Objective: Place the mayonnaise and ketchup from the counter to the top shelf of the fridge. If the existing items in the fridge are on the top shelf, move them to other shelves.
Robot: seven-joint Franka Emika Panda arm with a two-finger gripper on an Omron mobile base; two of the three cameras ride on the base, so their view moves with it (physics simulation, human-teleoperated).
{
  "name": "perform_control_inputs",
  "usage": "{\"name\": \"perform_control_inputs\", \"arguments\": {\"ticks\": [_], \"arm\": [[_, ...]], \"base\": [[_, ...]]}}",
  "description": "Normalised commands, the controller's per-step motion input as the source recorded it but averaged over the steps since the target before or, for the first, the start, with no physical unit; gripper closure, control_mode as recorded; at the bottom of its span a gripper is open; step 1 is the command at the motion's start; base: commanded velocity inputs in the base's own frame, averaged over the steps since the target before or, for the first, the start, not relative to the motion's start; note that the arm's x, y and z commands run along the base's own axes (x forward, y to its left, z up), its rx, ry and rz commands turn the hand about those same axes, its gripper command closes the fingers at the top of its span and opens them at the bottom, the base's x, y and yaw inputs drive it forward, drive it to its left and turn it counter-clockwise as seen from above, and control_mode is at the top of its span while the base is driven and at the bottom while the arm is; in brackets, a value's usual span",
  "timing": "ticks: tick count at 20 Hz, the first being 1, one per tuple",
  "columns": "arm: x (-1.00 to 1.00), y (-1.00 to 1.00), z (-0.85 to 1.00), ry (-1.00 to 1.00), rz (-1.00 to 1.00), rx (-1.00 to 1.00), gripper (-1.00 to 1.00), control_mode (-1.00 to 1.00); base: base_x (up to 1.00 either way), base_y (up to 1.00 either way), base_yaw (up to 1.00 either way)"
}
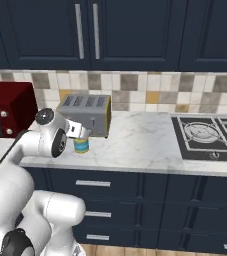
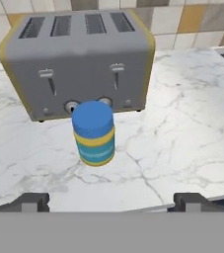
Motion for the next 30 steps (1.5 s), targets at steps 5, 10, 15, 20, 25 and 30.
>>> {"name": "perform_control_inputs", "arguments": {"ticks": [5,10,15,20,25,30], "arm": [[0.26,0.2,-0.17,0.07,0.0,0.0,-1.0,-1.0],[0.13,0.29,-0.13,0.11,0.01,0.0,-1.0,-1.0],[0.27,0.0,-0.33,0.01,0.0,0.0,-1.0,-1.0],[0.26,0.0,-0.4,-0.02,0.0,0.0,-1.0,-1.0],[0.09,0.0,-0.05,-0.15,0.0,-0.05,-1.0,-1.0],[0.0,0.0,0.0,-0.2,0.0,-0.08,-1.0,-1.0]], "base": [[0.0,0.0,0.0],[0.0,0.0,0.0],[0.0,0.0,0.0],[0.0,0.0,0.0],[0.0,0.0,0.0],[0.0,0.0,0.0]]}}
